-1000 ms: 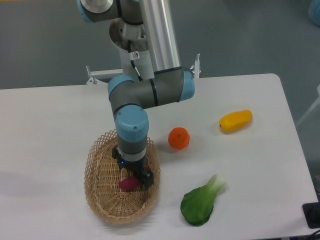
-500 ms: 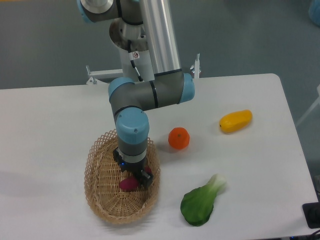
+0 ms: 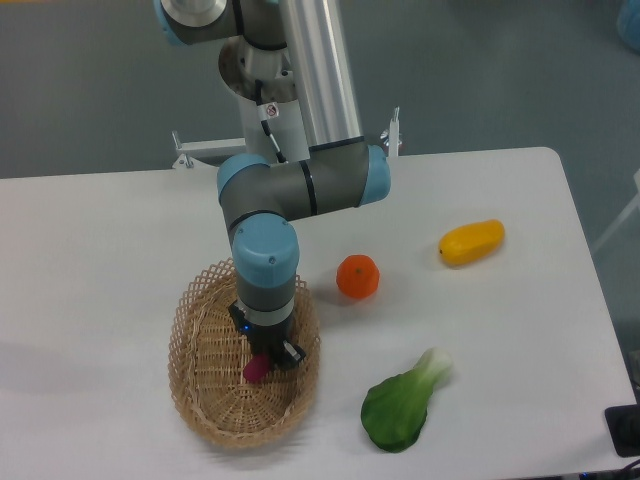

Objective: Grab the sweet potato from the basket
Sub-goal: 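Lower the gripper onto the sweet potato and close the fingers on it, then lift the held sweet potato out of the basket toward the yellow pepper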

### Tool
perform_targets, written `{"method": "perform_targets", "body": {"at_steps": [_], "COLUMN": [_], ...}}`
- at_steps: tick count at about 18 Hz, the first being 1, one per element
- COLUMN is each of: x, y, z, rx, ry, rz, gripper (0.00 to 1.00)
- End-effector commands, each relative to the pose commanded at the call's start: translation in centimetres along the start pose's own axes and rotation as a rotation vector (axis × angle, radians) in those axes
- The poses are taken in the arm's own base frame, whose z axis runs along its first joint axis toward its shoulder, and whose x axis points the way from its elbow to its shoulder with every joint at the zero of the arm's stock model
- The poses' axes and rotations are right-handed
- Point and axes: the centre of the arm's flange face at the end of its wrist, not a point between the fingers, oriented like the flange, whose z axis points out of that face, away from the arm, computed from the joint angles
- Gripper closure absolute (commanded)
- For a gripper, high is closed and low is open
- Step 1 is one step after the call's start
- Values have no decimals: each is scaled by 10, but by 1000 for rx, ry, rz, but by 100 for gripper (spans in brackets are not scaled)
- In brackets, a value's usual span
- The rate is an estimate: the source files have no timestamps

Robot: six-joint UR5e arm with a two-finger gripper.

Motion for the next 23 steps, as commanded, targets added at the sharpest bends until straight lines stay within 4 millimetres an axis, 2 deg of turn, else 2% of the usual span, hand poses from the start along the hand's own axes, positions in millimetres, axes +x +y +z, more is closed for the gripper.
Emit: {"method": "perform_targets", "body": {"at_steps": [3, 5, 8, 10, 11, 15, 18, 23], "x": [-3, -5, -30, -50, -60, -116, -143, -177], "y": [1, 3, 15, 32, 45, 119, 166, 204], "z": [-10, -23, -66, -88, -95, -115, -125, -136], "rx": [9, 20, 57, 66, 65, 41, 28, 7], "ry": [-13, -32, -96, -130, -146, -194, -213, -247], "rz": [2, 4, -26, -29, -20, 32, 45, 118], "gripper": [67, 67, 67, 67, 67, 67, 68, 68]}}
